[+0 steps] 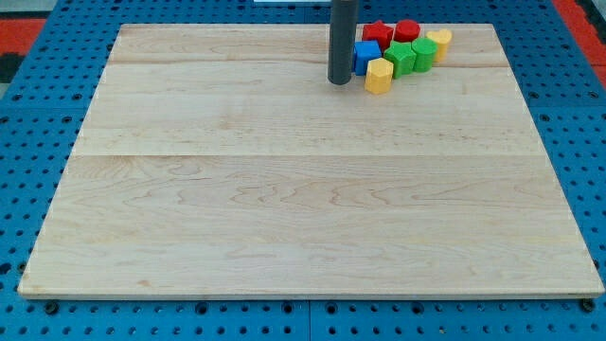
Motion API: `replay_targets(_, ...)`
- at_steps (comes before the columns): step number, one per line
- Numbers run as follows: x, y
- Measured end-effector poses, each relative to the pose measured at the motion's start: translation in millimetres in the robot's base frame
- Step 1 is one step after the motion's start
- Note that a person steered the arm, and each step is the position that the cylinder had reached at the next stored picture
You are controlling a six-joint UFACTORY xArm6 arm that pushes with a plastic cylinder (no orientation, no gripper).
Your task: Move the arm to the top right corner
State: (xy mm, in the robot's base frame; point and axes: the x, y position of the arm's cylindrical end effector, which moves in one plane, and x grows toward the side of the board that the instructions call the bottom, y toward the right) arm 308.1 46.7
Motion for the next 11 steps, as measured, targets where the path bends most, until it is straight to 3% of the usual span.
replay_targets(2, 3.4, 13.2)
replay_targets(4, 74.8, -14.7)
replay_targets(6, 100.4, 80.4)
replay_targets(8, 102.5, 126.3)
replay_targets(9, 90.4, 185.4)
replay_targets(10, 54.8, 220.1)
replay_targets(11, 17.1, 212.6)
